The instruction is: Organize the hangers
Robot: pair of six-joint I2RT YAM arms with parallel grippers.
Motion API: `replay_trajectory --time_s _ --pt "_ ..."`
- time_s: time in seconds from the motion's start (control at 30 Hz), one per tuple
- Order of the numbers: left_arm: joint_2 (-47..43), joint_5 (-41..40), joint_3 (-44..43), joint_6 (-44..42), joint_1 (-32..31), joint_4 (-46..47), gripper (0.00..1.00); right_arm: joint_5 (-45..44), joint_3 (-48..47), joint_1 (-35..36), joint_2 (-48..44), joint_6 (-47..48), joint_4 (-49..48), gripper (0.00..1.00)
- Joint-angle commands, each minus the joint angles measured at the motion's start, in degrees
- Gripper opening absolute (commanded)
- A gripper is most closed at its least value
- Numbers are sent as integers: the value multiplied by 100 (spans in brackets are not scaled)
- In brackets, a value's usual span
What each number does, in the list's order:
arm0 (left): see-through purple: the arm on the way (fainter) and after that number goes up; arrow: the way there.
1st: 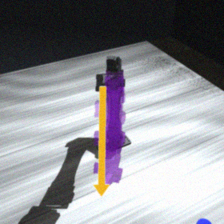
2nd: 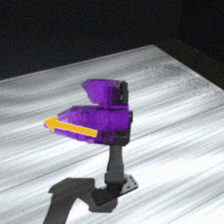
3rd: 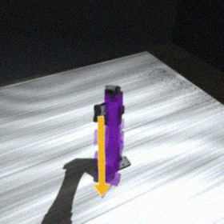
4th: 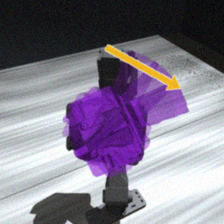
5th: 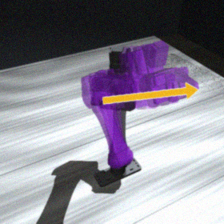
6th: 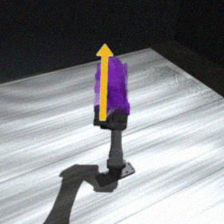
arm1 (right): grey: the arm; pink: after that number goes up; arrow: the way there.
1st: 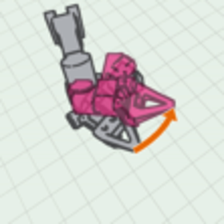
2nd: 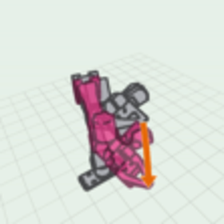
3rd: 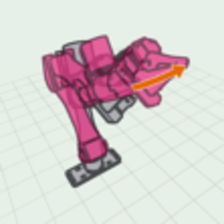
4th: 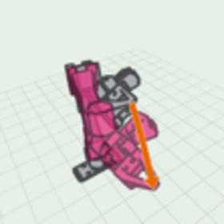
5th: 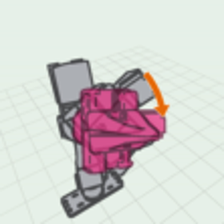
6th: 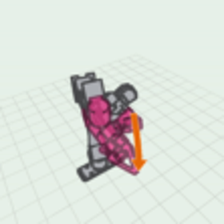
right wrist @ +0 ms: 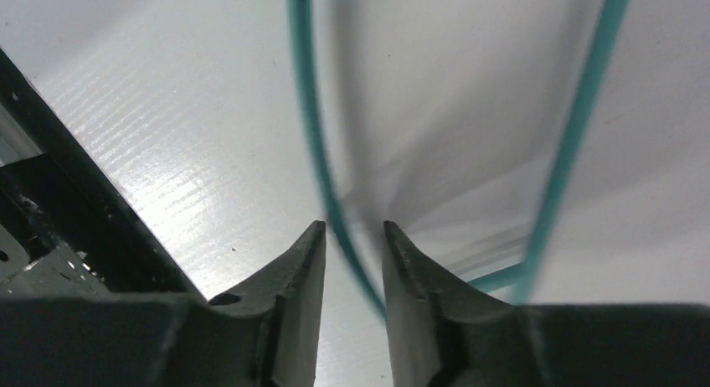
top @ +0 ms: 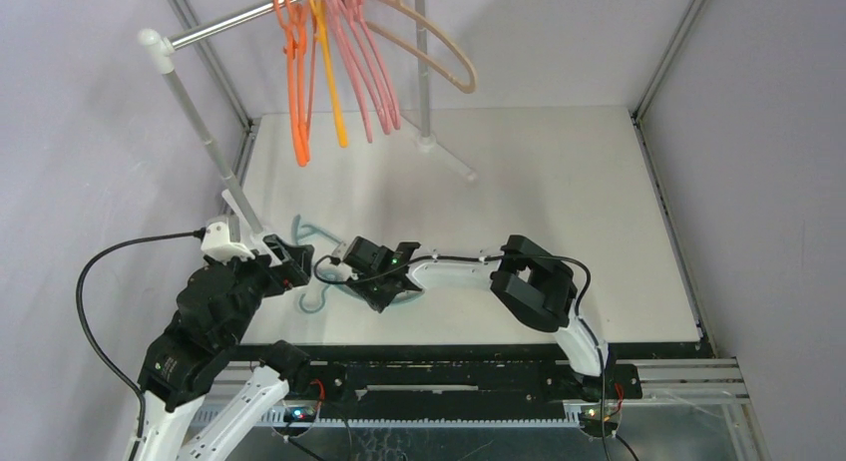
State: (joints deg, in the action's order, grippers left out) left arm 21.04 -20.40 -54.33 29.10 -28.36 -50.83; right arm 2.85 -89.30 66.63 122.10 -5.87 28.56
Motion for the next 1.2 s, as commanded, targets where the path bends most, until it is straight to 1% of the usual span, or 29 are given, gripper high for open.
replay_trajectory --time_s 0.0,0.07,0.1,0.27,0.33,0.4,0.5,0.57,0.67,0.83,0.9,1.07,1.17 --pt "-38 -116 -43 151 23 -104 100 -148 86 69 201 117 -136 27" --pt "-73 -122 -63 158 23 -126 100 10 113 50 174 197 -116 4" --pt "-78 -122 -84 162 23 -140 99 77 128 32 128 207 -87 0" --pt "-18 -63 -230 101 23 -131 99 604 322 -288 -381 118 -26 0" --pt "-5 -12 -241 96 23 -26 99 1035 363 -517 -590 66 -14 0" --pt "-16 106 -180 108 23 135 100 1818 295 -806 -735 -125 -54 0" --pt "-21 370 -49 189 23 334 100 2976 78 -1337 -821 -732 -256 0" --pt "-42 570 19 258 23 422 99 3491 -4 -1595 -866 -1261 -704 0" --pt "-127 713 127 397 23 512 100 4028 -75 -1836 -896 -2022 -1419 0" --pt "-213 870 403 615 23 721 99 4505 -505 -1969 -543 -3477 -2502 0" --pt "-231 985 624 758 23 904 99 4567 -753 -1940 -344 -3853 -2779 0" --pt "-69 1058 1270 908 0 1453 99 4541 -1322 -1824 17 -4342 -2991 0" --pt "192 864 1334 908 -127 1580 99 4476 -1496 -1803 123 -4456 -3035 0"
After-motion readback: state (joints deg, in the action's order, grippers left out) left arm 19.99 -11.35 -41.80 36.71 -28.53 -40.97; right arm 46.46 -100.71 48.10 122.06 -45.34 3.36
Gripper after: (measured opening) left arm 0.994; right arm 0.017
